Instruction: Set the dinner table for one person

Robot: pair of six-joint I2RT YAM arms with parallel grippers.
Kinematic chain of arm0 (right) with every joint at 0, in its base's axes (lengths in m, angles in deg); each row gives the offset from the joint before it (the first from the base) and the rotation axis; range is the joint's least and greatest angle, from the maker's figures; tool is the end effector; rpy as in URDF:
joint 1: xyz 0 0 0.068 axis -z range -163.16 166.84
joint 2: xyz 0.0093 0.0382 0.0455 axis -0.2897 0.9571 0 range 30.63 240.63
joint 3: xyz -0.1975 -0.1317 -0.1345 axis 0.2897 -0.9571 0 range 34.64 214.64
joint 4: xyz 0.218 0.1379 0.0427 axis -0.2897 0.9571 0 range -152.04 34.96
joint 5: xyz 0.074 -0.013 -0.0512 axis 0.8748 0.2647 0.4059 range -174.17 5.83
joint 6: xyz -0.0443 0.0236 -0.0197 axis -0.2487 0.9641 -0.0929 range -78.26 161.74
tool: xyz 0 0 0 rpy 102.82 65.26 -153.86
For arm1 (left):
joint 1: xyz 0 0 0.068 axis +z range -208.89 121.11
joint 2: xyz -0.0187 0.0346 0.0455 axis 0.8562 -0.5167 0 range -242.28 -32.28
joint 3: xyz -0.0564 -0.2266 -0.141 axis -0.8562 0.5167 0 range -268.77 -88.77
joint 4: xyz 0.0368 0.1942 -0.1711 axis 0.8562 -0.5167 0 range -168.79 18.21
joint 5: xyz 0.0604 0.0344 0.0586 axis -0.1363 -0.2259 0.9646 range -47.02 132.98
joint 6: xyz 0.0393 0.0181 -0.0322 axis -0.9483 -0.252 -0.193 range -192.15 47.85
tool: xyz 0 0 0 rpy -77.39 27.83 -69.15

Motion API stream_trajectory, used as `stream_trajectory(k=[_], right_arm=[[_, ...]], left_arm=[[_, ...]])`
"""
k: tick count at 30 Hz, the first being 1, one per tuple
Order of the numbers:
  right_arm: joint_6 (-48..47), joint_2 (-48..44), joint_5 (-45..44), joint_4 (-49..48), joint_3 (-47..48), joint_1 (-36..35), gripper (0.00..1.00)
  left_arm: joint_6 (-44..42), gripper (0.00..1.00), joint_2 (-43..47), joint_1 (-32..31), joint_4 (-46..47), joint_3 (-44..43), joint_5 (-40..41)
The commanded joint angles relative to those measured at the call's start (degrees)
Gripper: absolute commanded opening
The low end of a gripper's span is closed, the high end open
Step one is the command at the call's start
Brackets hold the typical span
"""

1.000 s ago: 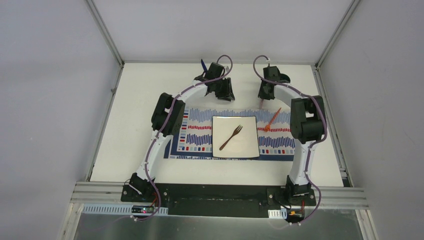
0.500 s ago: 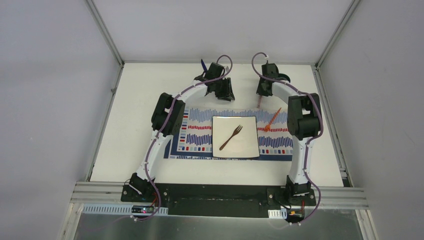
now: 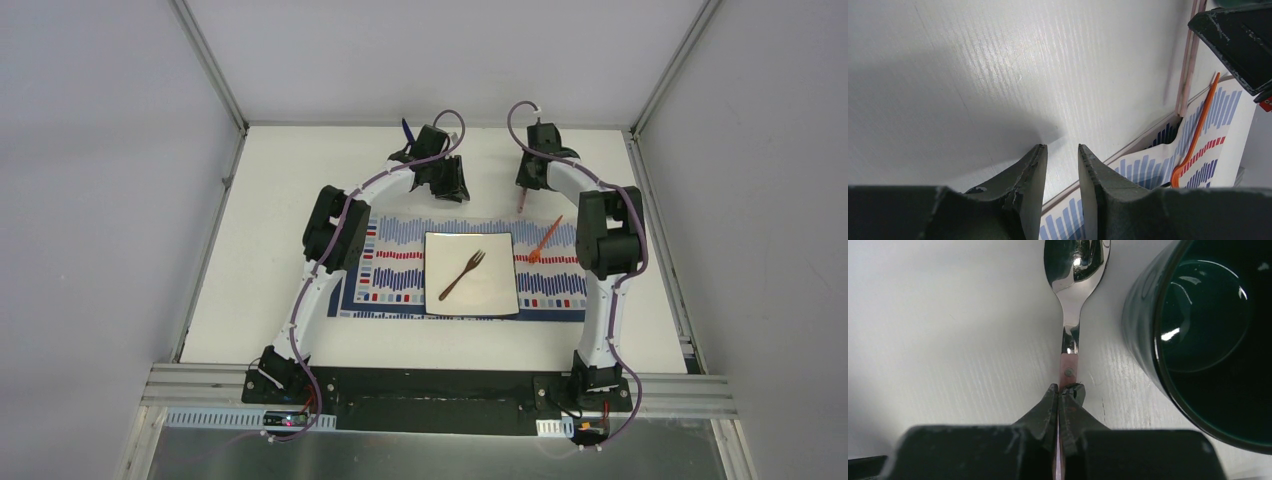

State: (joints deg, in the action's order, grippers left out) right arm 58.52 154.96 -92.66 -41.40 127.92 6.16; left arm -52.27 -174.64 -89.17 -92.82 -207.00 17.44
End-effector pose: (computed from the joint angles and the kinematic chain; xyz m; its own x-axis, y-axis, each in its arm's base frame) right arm 0.4701 0.0833 0.1708 -0.7652 0.1462 -0.6269 0.1332 0.9888 0.0679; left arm 0.4688 -0.2916 0.1541 -0.8198 0.1233 -0.5592 0.4665 0.7102 -0.5272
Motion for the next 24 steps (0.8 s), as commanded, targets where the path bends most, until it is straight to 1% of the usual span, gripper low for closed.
stream_trajectory(k=[1, 9, 24], right_arm=[[-0.4, -1.9, 0.5, -0.4, 3.0, 0.2, 0.00], [-0.6, -4.8, 0.1, -0.3, 0.5, 0.3, 0.00], [-0.2, -15.1, -0.6, 0.6, -7.8, 0.2, 0.00]], left_arm=[[-2.2, 0.32, 0.8, 0.3, -4.0, 0.2, 2.4], [-2.0, 0.32, 0.9, 0.3, -3.9, 0.3, 2.2], [-1.7, 0.32, 2.4, 0.0, -3.2, 2.3, 2.1]])
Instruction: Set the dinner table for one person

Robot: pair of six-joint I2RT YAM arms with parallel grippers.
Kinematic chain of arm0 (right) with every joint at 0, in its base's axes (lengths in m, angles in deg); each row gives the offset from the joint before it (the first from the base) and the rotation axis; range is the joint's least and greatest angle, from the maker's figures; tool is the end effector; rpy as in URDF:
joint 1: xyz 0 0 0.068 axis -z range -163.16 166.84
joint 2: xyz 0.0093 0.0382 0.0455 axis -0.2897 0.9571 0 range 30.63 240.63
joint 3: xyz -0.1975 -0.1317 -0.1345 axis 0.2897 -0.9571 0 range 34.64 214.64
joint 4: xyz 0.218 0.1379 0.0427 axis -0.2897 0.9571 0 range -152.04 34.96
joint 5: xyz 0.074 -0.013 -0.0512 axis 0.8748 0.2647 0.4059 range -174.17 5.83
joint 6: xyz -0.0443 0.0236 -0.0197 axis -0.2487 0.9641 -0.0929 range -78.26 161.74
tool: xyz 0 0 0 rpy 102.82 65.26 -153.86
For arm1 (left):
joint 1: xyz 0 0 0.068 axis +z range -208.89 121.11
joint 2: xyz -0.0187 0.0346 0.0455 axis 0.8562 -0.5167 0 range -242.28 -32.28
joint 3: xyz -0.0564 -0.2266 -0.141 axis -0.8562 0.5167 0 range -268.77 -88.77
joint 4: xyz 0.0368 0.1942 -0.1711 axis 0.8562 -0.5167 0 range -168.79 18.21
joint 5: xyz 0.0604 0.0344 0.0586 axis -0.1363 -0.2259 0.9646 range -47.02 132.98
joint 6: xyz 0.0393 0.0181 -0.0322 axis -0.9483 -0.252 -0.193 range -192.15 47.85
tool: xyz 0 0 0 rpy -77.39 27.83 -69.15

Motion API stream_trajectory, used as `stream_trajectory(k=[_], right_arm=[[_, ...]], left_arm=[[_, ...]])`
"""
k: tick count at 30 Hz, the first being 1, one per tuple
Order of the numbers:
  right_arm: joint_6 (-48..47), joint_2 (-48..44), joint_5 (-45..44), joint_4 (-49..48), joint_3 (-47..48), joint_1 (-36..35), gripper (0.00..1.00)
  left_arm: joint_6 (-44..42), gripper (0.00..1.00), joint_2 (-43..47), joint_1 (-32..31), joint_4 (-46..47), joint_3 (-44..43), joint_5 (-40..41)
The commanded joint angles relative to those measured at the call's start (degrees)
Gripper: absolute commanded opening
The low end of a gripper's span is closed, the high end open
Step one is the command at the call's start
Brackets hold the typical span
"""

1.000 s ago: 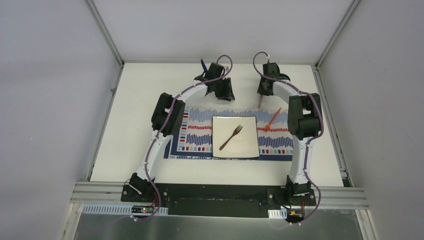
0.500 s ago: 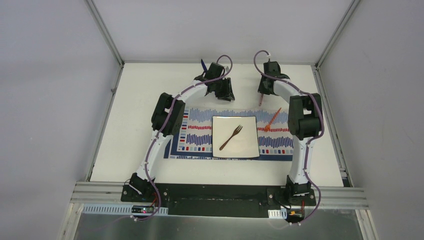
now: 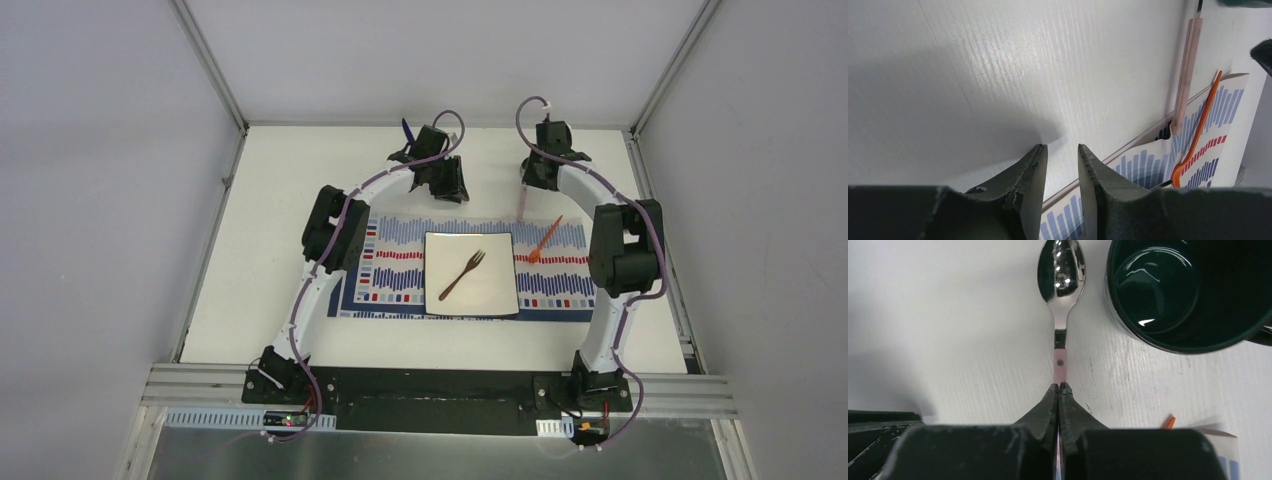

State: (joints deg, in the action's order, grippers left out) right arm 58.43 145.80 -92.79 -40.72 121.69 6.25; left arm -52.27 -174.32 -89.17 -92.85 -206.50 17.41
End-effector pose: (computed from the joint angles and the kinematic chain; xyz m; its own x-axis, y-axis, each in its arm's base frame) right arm 0.4410 0.0771 0.2069 -0.7401 0.1504 -0.6555 0.1322 0.9882 0.0775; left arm 0.4677 -0.2909 0.1543 -0.8216 0.1245 -0.5563 0.4650 0.7109 -0.5277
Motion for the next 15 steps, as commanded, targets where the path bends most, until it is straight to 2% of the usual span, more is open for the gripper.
stream_trajectory(k=[1, 8, 12, 15], right_arm=[[0.1, -6.8, -0.3, -0.2, -2.7, 0.2, 0.00], [1.2, -12.6, -1.3, -1.4, -12.0, 0.0, 0.00], [1.4, -10.4, 0.7, 0.4, -10.2, 0.0, 0.01], [1.7, -9.3, 1.5, 0.7, -9.9, -0.4, 0.19]], left_arm=[[-1.6, 0.32, 2.1, -0.1, -3.1, 1.8, 2.2], [-1.5, 0.32, 2.2, -0.8, -2.8, 2.1, 2.2], [-1.2, 0.32, 2.2, -1.1, -2.7, 2.2, 2.1], [-1.5, 0.32, 2.8, -1.3, -2.4, 3.1, 2.5]])
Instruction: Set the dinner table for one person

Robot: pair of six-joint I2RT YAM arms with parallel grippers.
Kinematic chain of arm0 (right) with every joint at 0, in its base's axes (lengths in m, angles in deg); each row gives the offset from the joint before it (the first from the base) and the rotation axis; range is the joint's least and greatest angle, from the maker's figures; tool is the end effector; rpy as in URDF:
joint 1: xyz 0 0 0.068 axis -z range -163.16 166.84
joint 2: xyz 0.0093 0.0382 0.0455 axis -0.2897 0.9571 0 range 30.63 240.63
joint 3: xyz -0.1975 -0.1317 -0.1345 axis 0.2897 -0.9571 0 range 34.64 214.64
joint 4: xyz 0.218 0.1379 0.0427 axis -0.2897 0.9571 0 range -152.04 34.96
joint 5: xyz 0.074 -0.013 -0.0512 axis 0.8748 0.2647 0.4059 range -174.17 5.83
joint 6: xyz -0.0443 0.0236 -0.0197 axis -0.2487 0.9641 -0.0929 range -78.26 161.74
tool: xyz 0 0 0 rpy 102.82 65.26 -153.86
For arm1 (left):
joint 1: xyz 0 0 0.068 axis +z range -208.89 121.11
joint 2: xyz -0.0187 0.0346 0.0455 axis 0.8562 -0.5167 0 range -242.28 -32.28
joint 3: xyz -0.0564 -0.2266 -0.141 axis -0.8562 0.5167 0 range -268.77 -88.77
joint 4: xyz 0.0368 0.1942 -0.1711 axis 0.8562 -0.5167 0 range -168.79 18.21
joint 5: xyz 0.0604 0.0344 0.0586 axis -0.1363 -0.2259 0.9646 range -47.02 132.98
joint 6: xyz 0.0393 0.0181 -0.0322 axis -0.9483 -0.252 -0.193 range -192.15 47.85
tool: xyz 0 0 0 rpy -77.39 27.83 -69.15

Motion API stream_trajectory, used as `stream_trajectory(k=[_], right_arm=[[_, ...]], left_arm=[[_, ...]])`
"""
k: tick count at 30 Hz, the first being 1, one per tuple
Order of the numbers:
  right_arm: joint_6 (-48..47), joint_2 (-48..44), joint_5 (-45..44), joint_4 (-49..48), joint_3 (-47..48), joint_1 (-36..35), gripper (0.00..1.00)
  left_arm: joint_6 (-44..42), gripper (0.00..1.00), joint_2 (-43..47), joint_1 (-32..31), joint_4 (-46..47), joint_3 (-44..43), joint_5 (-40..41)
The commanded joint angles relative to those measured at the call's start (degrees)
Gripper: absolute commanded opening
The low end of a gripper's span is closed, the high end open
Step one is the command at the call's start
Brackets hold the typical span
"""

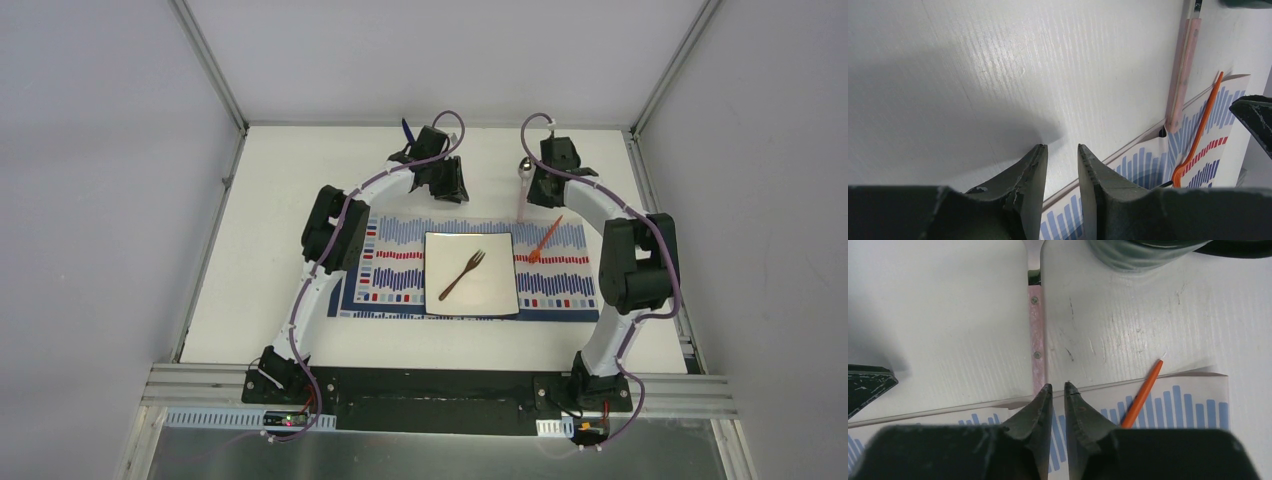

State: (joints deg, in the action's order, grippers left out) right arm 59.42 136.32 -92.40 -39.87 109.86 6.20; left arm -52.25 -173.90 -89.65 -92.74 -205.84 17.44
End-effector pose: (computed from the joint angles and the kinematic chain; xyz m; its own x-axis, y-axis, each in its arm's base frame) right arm 0.3933 0.0687 0.2083 -0.7739 0.1604 -0.6127 0.1445 0.9866 0.0757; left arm 0.4639 -0.2940 0.1546 -0.8217 0.1316 -0.5544 0.4694 0.7079 -0.5277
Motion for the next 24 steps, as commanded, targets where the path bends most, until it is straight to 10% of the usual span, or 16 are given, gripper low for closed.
stream_trajectory(k=[1, 14, 24], right_arm=[[0.7, 0.3, 1.3, -0.8, 1.6, -0.7, 0.23], [1.9, 4.3, 3.5, -2.5, 1.9, -2.4, 0.31], [1.6, 3.8, 3.8, -1.2, 3.0, -3.5, 0.31]], left_arm=[[-1.6, 0.32, 2.6, -0.8, -2.5, 2.7, 2.6], [-2.0, 0.31, 4.2, -0.5, -2.6, 5.8, 3.3], [2.0, 0.23, 19.6, -0.7, 8.1, 34.0, 4.7]])
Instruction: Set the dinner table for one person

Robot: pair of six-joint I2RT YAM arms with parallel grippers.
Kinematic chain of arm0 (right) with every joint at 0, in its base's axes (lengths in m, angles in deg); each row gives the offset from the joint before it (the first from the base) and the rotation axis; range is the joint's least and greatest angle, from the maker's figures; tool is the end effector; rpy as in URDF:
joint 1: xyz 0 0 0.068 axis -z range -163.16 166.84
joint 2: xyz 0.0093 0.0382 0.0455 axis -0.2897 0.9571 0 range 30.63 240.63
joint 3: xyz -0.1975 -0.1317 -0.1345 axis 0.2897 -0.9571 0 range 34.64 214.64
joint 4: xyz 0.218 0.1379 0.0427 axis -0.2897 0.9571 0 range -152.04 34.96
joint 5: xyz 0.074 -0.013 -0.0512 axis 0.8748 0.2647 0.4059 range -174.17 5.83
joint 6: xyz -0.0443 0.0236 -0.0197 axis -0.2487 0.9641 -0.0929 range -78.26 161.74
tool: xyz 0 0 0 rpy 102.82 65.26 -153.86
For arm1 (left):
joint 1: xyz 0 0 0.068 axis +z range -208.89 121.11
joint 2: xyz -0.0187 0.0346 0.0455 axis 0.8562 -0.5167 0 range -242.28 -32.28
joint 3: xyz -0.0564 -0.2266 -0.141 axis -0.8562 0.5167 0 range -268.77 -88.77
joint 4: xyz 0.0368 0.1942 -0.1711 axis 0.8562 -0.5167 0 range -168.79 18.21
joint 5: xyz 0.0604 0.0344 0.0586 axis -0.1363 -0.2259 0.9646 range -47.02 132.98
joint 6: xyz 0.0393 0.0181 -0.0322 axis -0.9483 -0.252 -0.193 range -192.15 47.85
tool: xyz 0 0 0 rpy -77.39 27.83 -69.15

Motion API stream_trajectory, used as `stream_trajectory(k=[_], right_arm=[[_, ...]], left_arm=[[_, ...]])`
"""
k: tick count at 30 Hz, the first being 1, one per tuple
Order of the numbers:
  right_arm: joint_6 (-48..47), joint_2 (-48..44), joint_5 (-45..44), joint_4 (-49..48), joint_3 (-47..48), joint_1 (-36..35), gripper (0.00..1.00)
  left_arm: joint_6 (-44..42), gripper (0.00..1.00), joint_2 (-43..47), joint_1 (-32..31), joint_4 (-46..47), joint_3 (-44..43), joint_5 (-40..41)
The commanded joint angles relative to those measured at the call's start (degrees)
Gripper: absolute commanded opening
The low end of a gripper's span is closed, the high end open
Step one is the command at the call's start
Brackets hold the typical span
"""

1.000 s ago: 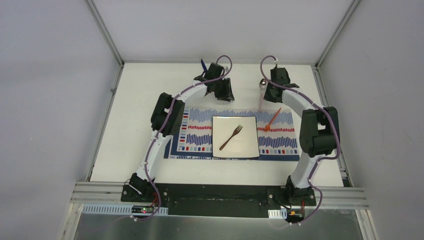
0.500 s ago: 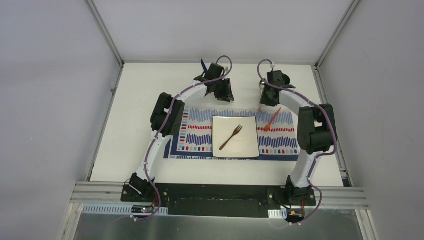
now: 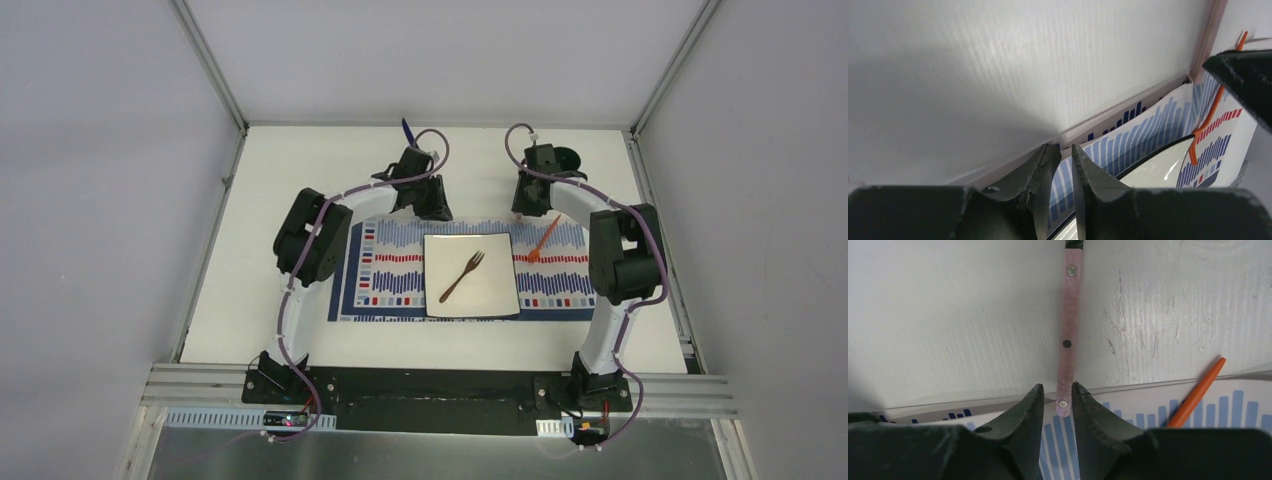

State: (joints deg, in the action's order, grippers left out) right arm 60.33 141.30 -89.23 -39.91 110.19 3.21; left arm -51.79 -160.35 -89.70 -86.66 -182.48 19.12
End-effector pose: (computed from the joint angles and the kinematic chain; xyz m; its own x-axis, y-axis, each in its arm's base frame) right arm 0.3966 0.0930 0.1766 -0.8348 0.1243 -0.5364 0.0820 0.9914 0.1020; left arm 0.4120 -0.2625 0.1520 -0.8517 0.1374 -0.5057 0.4255 0.7446 -0.5144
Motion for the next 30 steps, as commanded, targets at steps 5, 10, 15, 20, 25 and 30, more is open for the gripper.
stream_trajectory(k=[5, 10, 15, 20, 25, 30], right_arm=[[0.5, -1.2, 0.8, -1.0, 2.9, -1.0, 0.31], [0.4, -1.6, 1.0, -0.7, 3.4, -1.3, 0.31], [0.3, -1.6, 0.5, -0.3, 3.6, -1.9, 0.31], [0.3, -1.6, 0.5, -0.3, 3.4, -2.3, 0.32], [0.4, -1.9, 0.0, -0.5, 2.5, -2.3, 0.32], [0.6, -1.8, 0.6, -1.6, 1.6, -2.6, 0.34]], left_arm=[[-0.6, 0.34, 12.1, -0.6, 5.1, 18.5, 7.8], [-0.7, 0.41, 10.1, 2.0, 3.6, 19.0, 9.8], [-1.5, 0.38, 9.6, 3.5, 2.7, 15.7, 10.1], [-2.3, 0.37, 11.3, 3.6, 0.5, 12.1, 10.5], [-2.2, 0.30, 17.1, 3.6, 0.3, 14.1, 11.6], [-2.5, 0.22, 26.1, 2.3, 0.1, 19.2, 15.9]])
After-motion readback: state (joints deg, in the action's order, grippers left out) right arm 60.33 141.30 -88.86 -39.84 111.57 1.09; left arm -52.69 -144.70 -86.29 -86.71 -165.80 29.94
